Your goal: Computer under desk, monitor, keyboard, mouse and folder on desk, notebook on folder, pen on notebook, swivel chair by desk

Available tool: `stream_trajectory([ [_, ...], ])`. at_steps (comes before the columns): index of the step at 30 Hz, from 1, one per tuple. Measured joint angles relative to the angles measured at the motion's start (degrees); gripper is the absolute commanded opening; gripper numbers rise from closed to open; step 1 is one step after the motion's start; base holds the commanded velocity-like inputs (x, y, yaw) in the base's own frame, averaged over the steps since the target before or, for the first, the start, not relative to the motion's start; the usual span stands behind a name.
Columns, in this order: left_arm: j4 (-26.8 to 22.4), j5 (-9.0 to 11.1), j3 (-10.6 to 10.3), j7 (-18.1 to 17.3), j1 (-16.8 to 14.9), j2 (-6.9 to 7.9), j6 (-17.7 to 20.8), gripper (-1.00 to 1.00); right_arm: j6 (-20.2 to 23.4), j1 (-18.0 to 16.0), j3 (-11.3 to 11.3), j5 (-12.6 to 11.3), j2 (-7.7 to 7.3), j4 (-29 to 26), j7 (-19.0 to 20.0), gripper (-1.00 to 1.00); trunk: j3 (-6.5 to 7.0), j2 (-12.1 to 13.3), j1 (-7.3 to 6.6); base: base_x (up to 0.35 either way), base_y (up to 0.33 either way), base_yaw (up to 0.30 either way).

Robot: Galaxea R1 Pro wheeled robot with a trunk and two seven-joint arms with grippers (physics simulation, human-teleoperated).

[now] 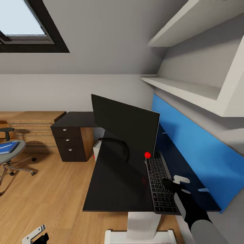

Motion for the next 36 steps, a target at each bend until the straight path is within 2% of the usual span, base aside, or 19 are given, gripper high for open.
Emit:
stream_trajectory([
  [4,0.01,-0.06,-0.1,0.0,-0.02,-0.2,0.06,1.0,0.01,0.0,0.0,-0.01,0.0,0.0,-0.01,1.0,0.0,-0.01,-0.01,-0.021,0.019,0.0],
  [11,0.01,-0.08,-0.1,0.0,0.0,-0.33,0.08,1.0,0.02,0.0,0.02,-0.04,0.01,1.47,-0.01,1.0,1.25,2.79,-1.54,-0.002,0.002,0.0],
  [36,0.37,-0.12,-0.1,0.08,-0.02,-0.35,0.16,1.0,0.04,0.0,0.07,-0.13,-0.07,1.42,0.05,1.0,1.26,2.8,-1.55,0.044,0.0,0.0],
])
